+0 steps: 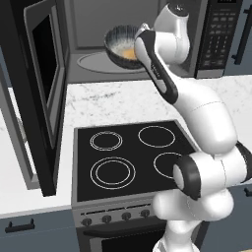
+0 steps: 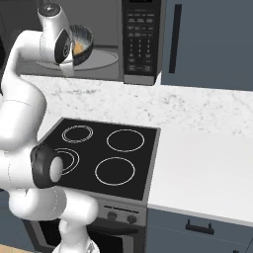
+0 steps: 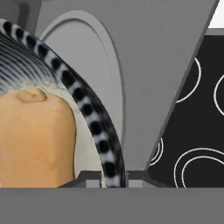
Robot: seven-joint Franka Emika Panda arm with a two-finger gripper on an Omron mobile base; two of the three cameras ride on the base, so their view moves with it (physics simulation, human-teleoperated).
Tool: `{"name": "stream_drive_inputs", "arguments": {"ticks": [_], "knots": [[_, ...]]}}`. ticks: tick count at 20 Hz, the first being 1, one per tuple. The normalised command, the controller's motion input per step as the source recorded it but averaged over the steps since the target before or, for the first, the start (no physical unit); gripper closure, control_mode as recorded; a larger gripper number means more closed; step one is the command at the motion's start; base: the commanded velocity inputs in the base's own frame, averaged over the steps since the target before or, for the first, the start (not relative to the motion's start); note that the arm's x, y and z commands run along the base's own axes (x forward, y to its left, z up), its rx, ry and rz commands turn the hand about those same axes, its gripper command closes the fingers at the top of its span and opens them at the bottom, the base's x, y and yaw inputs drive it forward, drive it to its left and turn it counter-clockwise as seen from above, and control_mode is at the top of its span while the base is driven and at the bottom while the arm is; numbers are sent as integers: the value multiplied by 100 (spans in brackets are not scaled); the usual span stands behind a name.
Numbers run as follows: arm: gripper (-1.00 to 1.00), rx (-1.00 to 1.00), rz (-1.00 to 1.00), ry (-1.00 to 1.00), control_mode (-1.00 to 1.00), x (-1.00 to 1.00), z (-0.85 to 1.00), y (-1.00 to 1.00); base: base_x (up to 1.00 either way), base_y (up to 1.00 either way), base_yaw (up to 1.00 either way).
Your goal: Pick the squash from the sink and place it in the bowl. Then pick the bowl and place it in the microwave. Then close the microwave door and press the start button.
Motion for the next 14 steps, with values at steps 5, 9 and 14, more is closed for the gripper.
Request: {"name": "stream_drive_inputs", "arguments": {"ticks": [5, 9, 14], "knots": [[100, -3, 7, 5, -100, 53, -2, 10, 0, 0, 0], [-100, -4, 3, 0, -100, 27, -17, 12, 0, 0, 0], [-100, -3, 0, -5, -100, -4, -14, 2, 0, 0, 0]]}}
